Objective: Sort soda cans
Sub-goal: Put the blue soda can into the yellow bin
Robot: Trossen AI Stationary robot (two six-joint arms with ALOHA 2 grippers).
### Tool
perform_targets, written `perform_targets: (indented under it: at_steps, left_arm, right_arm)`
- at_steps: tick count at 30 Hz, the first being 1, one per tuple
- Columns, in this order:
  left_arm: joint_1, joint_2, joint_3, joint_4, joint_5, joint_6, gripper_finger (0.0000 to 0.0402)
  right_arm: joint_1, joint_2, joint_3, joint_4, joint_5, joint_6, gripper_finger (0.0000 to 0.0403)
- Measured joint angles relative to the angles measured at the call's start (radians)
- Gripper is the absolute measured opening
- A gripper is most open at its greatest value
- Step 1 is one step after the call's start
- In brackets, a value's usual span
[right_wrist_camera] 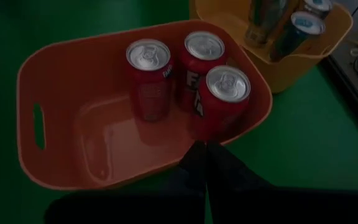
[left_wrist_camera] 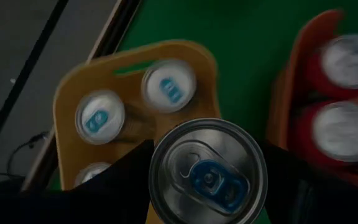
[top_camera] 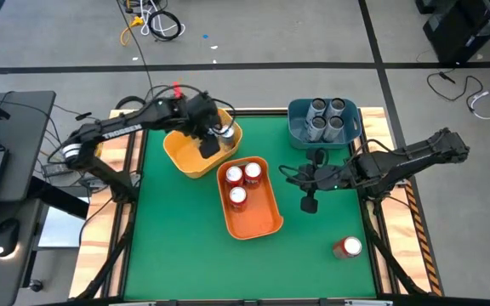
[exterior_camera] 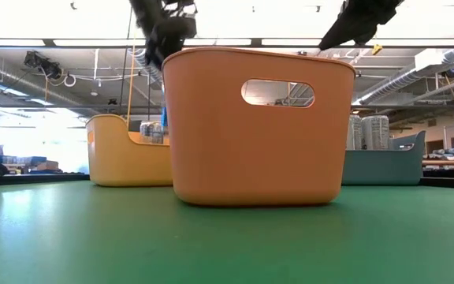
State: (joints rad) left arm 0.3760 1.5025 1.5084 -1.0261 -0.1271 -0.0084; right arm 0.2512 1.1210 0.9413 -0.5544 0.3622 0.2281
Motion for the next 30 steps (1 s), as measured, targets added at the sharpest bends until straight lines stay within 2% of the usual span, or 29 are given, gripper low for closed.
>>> perform_targets:
  at_steps: [2, 5, 10, 18, 30]
  left_arm:
    - [0.037, -0.05, -0.126, 0.095, 0.017, -0.019, 0.0229]
    - [0.084, -0.088, -0.28, 0.256, 0.107, -0.03, 0.0229]
    - [0.114, -0.089, -0.409, 0.355, 0.129, -0.028, 0.0229]
    - [0.115, -0.089, -0.436, 0.406, 0.133, 0.0, 0.0229]
    - [0.121, -0.008, -0.429, 0.439, 0.14, 0.003, 0.0229]
  right_arm:
    - [0.0, 0.0, 0.0, 0.014, 0.0, -0.012, 0.0]
    - [0.0, 0.0, 0.0, 0.036, 0.003, -0.021, 0.0]
    - [0.0, 0.0, 0.0, 0.048, 0.005, -0.017, 0.0]
    - [0.0, 0.0, 0.0, 0.054, 0.005, -0.01, 0.0]
    - [0.0, 0.0, 0.0, 0.064, 0.005, -0.011, 0.0]
